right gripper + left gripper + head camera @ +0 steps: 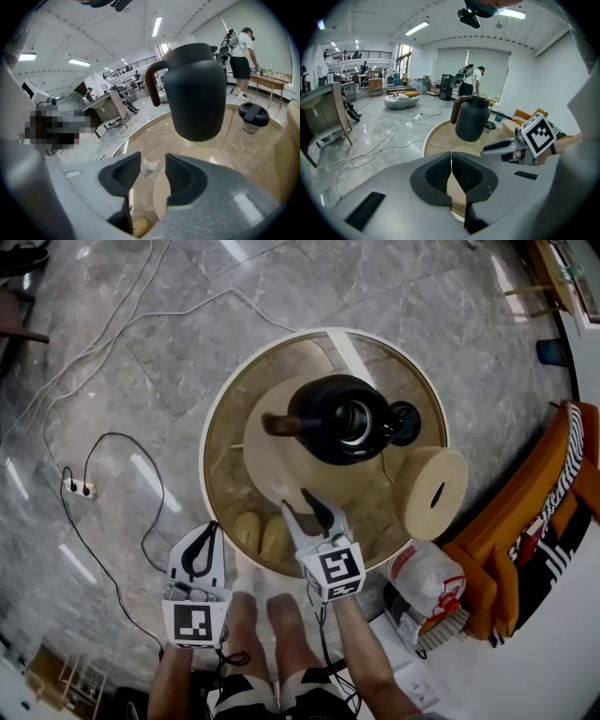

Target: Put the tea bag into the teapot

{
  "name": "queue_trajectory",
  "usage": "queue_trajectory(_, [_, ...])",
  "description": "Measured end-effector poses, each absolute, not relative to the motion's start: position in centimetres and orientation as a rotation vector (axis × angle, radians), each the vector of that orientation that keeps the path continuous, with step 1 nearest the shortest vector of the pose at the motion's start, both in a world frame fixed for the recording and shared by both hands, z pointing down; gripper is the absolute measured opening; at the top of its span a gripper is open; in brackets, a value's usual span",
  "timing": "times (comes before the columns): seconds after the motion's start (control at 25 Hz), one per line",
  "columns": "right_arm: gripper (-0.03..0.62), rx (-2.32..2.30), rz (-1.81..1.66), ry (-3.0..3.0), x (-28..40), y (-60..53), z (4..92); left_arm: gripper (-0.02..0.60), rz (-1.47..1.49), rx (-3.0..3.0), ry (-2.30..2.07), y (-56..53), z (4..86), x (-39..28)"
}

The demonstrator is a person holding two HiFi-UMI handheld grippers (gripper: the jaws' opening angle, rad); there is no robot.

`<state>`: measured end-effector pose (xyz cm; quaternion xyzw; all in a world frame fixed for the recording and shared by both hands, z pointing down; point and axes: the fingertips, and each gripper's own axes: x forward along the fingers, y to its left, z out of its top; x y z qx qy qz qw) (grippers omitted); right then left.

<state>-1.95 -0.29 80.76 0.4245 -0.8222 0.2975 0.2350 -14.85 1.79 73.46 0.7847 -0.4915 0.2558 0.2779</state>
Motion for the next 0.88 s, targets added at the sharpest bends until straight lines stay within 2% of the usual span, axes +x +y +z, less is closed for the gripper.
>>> queue_trajectory(0.36, [0.163,1.118,0.850,-2.243,-2.9,-0.1,83.3,0.021,0.685,2.080,-1.313,1.9,74.9,-15.1])
queue_trajectory(0.56, [0.034,1.127,0.845,-2.227,-2.8,0.1,83.9,0.021,0.685,2.073,-1.315,1.9,75.3,-15.4])
queue_trajectory(0.88, [0.008,1.126,0.833,-2.225,-2.8,0.4,84.1,0.021,0.689,2.062,-1.317,2.1,75.6,-15.8])
